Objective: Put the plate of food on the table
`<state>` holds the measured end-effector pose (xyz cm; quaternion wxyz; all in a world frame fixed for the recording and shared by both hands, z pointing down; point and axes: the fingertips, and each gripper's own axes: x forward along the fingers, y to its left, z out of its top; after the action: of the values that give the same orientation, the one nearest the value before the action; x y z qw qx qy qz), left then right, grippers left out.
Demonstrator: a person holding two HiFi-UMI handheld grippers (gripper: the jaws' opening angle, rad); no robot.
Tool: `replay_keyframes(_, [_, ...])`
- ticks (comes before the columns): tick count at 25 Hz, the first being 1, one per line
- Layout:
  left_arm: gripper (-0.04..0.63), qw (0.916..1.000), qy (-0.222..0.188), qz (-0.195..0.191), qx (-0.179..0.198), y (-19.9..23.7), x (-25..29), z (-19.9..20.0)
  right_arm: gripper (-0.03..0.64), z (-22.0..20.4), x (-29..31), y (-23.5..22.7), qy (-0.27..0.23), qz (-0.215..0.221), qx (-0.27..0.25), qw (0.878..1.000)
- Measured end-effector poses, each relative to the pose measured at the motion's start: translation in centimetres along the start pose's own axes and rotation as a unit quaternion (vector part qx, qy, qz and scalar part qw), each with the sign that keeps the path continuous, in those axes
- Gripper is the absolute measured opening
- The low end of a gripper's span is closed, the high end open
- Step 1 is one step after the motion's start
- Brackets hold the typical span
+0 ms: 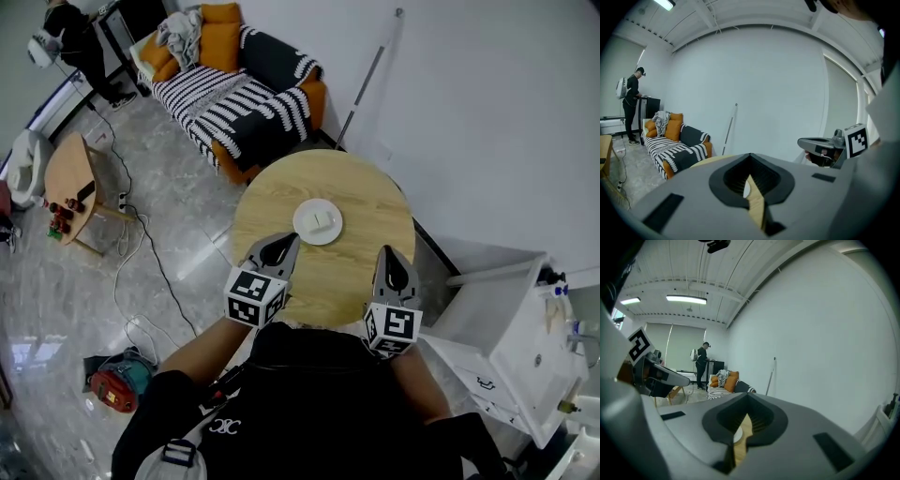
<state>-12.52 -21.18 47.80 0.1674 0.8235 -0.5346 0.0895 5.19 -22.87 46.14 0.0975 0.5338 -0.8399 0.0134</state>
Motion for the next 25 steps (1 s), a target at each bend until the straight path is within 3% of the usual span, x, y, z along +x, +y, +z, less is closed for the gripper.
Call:
replay_keyframes(17, [0.008, 0.9998, 0.006, 0.010, -0.018, 1.6, 0.2, -0.4, 0.005, -0.7, 1.4, 0.7, 0.015, 0.014, 0.002, 1.000])
replay_keyframes(25, [0.008, 0.9996, 0.012, -0.009, -0.025, 1.1, 1.3, -0.4, 0.004, -0.8, 1.9, 0.3, 0.017, 0.013, 0.003, 1.000])
